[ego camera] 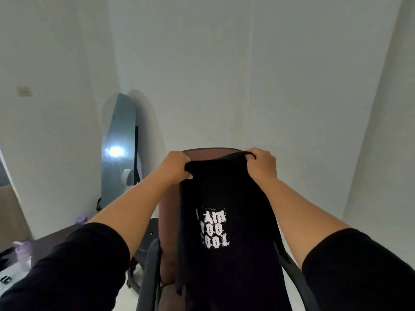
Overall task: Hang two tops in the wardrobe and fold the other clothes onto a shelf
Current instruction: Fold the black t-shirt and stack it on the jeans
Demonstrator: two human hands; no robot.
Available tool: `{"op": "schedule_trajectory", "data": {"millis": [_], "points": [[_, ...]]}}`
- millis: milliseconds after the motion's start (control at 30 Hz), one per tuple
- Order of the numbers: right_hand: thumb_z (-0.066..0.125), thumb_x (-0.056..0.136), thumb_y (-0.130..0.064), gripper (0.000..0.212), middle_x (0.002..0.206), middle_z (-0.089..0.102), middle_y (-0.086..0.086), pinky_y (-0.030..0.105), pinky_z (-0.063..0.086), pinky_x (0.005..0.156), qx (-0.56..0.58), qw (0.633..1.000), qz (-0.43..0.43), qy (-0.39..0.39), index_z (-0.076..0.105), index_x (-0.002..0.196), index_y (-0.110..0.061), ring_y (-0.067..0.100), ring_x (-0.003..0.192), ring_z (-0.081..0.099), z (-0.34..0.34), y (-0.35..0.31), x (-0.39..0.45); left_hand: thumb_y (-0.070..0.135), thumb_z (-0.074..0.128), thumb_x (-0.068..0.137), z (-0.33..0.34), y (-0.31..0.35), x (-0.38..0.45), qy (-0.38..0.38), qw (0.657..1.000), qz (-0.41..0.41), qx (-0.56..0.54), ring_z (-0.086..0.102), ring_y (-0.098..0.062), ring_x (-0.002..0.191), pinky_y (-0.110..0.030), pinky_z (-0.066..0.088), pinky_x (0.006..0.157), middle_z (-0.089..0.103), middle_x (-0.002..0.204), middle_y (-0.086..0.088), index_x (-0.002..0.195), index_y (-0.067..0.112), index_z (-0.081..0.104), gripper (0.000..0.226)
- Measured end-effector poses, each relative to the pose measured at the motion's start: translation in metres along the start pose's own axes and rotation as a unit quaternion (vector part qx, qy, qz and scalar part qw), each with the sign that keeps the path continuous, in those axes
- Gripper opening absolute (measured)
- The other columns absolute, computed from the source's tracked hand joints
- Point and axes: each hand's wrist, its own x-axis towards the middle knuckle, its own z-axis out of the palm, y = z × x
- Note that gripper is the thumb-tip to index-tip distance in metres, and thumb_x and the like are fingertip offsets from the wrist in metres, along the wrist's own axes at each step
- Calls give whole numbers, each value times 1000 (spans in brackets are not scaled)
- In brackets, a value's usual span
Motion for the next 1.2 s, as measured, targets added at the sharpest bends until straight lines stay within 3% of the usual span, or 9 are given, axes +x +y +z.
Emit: {"op": "schedule_trajectory", "data": {"millis": [100,200,300,500,833,933,1000,1100,1200], "points": [[41,95,-10,32,116,66,7,23,40,87,-8,1000,15,26,67,113,-13,25,108,58,-3,-7,-1,40,58,90,10,-13,-8,4,998,-11,-67,52,-25,83,-29,39,71,44,77,-2,76,9,59,34],[42,94,-12,31,113,67,5,26,43,84,-27,999,15,44,68,111,-16,25,104,59,-9,-11,-5,42,45,97,22,-20,-13,-21,980,-25,-195,53,-24,79,-32,40,72,55,79,-6,90,3,59,42],[43,93,-13,30,108,67,5,27,45,76,-60,996,25,64,68,108,-17,25,98,60,-19,-12,-9,46,53,91,25,-24,-16,-20,970,-8,-241,49,-18,69,-29,38,65,52,74,-3,86,5,55,42],[47,92,-14,24,97,67,8,28,44,66,-111,987,62,96,70,98,-12,25,82,59,-38,-5,-12,37,71,80,7,-35,-20,-83,972,50,-216,57,-19,82,-33,47,81,60,82,-2,91,15,64,26],[48,94,-16,22,93,66,10,29,44,67,-117,981,107,111,68,97,-9,25,78,56,-44,-3,-15,30,50,95,19,-54,-23,-42,993,-18,-109,57,-27,94,-40,49,85,62,104,-12,113,15,50,23],[49,94,-17,20,89,65,10,31,49,70,-109,980,132,103,67,92,-9,26,77,56,-45,2,-15,38,46,96,20,-55,-22,-29,994,-56,-91,57,-24,87,-34,48,79,63,92,-8,107,12,62,33],[49,93,-17,19,78,60,9,28,46,63,-99,979,154,93,63,82,-10,24,69,54,-45,4,-13,46,46,95,17,-52,-20,-15,989,-88,-116,54,-18,73,-28,45,68,57,73,-3,93,9,66,42],[52,86,-11,25,62,46,4,23,36,49,-29,969,228,88,45,62,-9,19,53,44,-46,2,-10,47,54,90,12,-44,-13,0,962,-139,-234,52,-18,71,-25,42,64,55,76,-5,83,8,60,40],[61,80,-12,9,76,57,9,28,52,59,138,943,302,18,57,81,-4,23,68,59,-44,-6,-11,39,67,82,8,-31,-6,4,873,-212,-439,62,-24,93,-35,53,86,64,99,-8,104,3,61,42]]}}
